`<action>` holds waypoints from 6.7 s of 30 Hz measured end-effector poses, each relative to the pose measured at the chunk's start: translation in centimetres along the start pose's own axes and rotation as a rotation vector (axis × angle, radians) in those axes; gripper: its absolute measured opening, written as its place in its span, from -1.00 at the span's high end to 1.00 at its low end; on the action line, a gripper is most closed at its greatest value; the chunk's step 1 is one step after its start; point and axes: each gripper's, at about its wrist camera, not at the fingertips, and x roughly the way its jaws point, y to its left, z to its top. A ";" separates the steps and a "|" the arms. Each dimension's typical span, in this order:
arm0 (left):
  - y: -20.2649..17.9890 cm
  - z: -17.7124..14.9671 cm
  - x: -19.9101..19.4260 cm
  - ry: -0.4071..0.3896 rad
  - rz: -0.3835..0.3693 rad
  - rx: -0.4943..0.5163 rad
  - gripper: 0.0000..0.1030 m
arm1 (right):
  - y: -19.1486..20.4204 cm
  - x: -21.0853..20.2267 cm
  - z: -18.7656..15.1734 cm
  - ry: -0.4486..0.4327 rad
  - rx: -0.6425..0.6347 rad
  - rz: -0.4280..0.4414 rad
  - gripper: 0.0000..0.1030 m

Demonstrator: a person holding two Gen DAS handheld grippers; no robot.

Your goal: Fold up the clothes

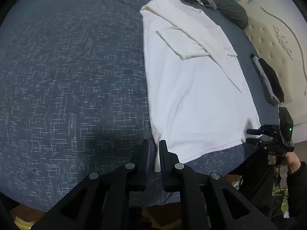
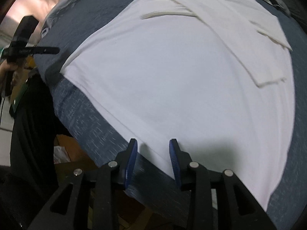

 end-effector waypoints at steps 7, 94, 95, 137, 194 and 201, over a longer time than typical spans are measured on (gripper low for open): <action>0.9 0.1 0.1 0.000 0.000 -0.016 0.80 | 1.4 2.1 0.2 0.046 -0.083 -0.061 0.34; -0.4 0.6 7.3 0.146 -0.096 -0.067 0.50 | -15.5 -8.6 -12.0 -0.138 0.552 -0.015 0.39; -0.6 0.6 7.5 0.151 -0.096 -0.065 0.50 | -16.0 -8.5 -12.7 -0.133 0.580 -0.012 0.39; -2.6 6.6 -0.9 -0.103 -0.132 0.015 0.93 | -17.8 -15.0 -12.8 -0.348 0.620 0.117 0.93; 4.8 54.8 16.9 -0.311 -0.115 -0.236 0.87 | -52.5 -6.3 29.9 -0.494 0.773 -0.014 0.88; 3.1 52.4 13.3 -0.405 -0.036 -0.097 0.40 | -49.7 -8.8 27.7 -0.577 0.669 -0.120 0.19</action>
